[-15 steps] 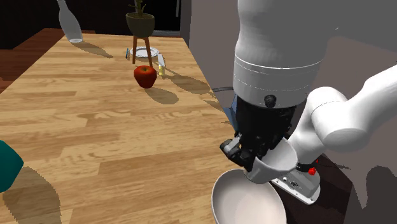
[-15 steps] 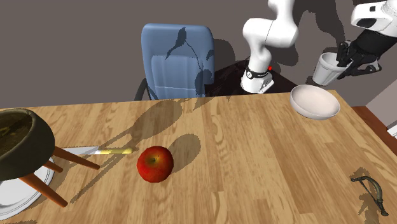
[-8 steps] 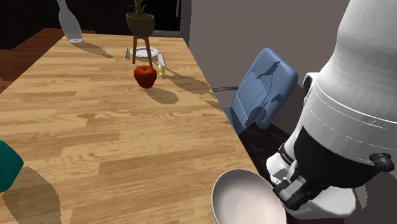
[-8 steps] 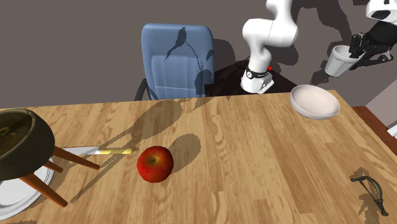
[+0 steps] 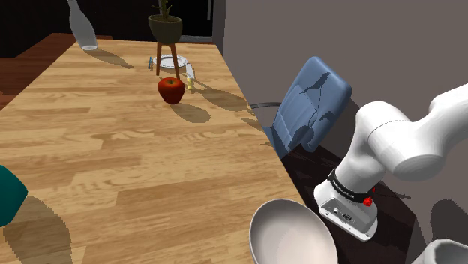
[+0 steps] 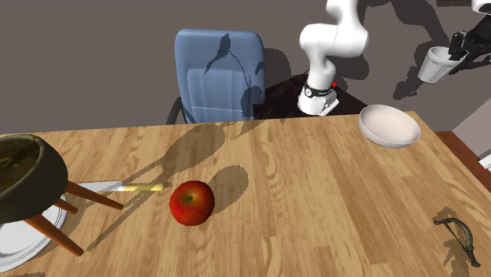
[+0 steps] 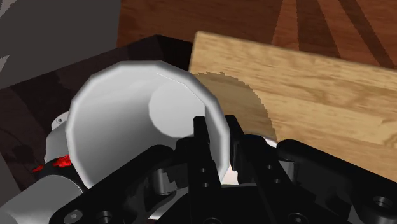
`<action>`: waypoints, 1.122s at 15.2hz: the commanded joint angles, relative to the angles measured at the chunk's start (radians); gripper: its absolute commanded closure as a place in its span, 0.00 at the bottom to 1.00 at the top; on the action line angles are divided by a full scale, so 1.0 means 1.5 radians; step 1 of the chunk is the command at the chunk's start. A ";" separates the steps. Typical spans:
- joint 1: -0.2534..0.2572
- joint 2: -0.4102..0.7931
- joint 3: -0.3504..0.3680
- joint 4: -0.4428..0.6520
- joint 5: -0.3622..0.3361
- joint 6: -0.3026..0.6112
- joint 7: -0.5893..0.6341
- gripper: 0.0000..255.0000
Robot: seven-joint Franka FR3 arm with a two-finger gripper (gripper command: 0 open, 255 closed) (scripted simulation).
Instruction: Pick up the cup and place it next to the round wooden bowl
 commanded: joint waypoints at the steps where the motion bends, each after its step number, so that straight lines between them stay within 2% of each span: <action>1: 0.013 -0.010 0.016 0.005 0.020 -0.004 0.027 1.00; 3: 0.021 -0.015 0.030 0.013 0.034 -0.006 0.048 1.00; 17: 0.021 -0.012 0.101 -0.087 0.082 0.104 0.020 1.00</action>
